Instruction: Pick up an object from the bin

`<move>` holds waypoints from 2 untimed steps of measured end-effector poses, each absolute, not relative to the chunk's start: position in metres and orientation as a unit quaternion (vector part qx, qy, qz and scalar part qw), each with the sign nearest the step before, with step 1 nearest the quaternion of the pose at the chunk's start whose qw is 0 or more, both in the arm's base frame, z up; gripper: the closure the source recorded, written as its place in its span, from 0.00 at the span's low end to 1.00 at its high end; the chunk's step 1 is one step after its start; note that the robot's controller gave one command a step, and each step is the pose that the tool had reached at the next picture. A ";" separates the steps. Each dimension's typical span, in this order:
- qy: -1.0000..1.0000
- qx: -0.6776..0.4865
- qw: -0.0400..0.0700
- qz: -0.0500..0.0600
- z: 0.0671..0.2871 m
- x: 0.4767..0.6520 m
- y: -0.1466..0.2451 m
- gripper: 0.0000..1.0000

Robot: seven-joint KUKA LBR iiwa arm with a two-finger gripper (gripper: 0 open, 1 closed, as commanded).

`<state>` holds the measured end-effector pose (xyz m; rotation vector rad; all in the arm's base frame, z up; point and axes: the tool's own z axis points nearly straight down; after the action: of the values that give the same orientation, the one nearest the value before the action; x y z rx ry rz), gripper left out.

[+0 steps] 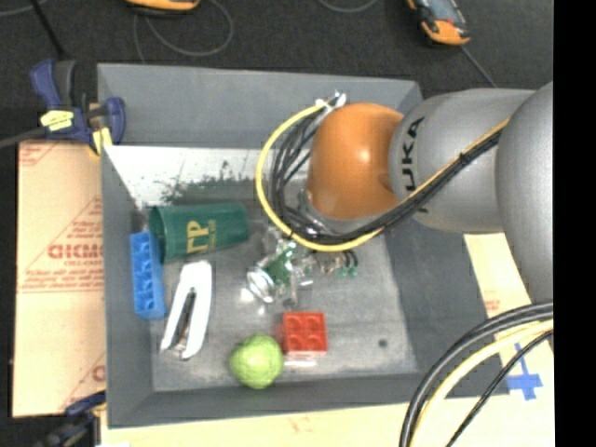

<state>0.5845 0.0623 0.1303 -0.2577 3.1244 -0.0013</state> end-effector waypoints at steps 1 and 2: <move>0.997 -0.081 0.003 0.001 0.087 0.604 0.026 1.00; 0.997 -0.081 0.003 0.001 0.087 0.604 0.026 1.00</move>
Offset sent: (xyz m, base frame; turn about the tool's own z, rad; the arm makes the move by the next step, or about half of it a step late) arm 0.0000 0.0000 0.0000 0.0000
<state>0.6043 0.0260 0.0874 -0.2526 3.1247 0.0023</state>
